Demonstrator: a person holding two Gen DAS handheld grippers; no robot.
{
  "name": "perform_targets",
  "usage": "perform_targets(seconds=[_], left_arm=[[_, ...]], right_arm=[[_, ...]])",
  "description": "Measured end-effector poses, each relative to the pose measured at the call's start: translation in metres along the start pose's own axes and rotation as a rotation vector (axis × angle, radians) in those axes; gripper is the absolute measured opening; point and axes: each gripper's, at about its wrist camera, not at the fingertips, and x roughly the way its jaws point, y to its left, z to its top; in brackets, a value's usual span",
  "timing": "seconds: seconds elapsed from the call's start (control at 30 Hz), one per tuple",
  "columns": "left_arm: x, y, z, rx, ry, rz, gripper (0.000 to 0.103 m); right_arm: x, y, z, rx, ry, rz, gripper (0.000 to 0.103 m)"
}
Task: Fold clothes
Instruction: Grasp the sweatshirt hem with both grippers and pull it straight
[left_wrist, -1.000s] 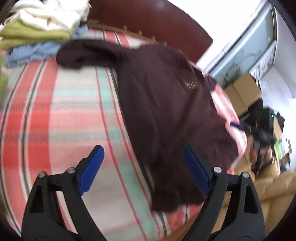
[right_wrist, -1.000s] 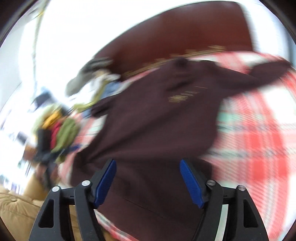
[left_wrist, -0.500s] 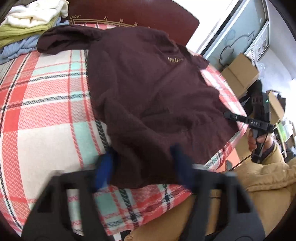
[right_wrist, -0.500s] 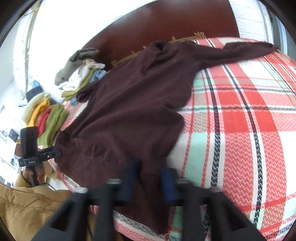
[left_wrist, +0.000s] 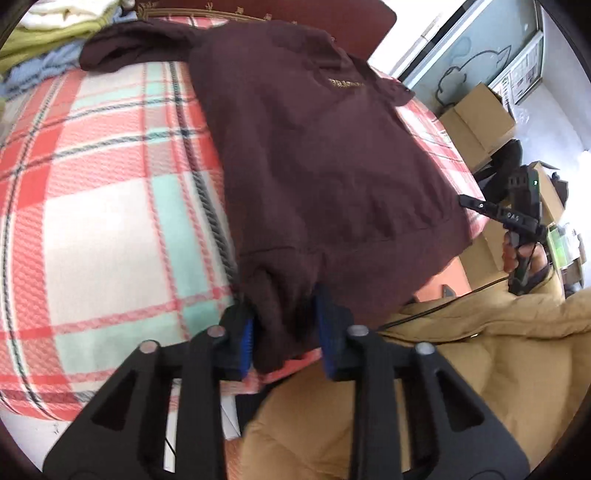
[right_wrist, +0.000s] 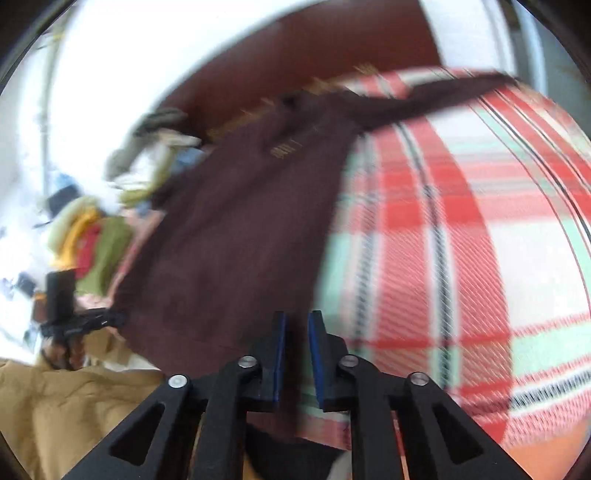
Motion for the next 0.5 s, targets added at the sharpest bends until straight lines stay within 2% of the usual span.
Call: perform_targets(seconds=[0.03, 0.07, 0.1, 0.17, 0.27, 0.37, 0.5], left_arm=[[-0.007, 0.000, 0.001, 0.016, -0.028, 0.026, 0.047], [-0.013, 0.000, 0.002, 0.032, -0.058, 0.052, 0.070], [-0.024, -0.001, 0.005, 0.054, -0.098, 0.079, 0.084], [-0.042, -0.002, 0.012, 0.092, -0.166, 0.103, 0.085], [-0.060, -0.004, 0.042, 0.140, -0.250, 0.126, 0.086], [-0.057, -0.009, 0.085, 0.187, -0.278, 0.157, 0.086], [-0.036, -0.004, 0.150, 0.212, -0.277, 0.149, 0.086]], right_arm=[[-0.001, -0.004, 0.002, 0.013, -0.002, -0.019, 0.034], [-0.006, -0.004, 0.007, 0.002, -0.019, -0.040, 0.037], [-0.012, -0.002, 0.013, -0.012, -0.037, -0.060, 0.039], [-0.022, 0.007, 0.029, -0.071, -0.079, -0.072, 0.040], [-0.033, 0.027, 0.069, -0.154, -0.158, -0.017, 0.046], [-0.029, 0.044, 0.117, -0.203, -0.213, 0.059, 0.059], [0.005, 0.048, 0.190, -0.185, -0.196, 0.147, 0.060]])
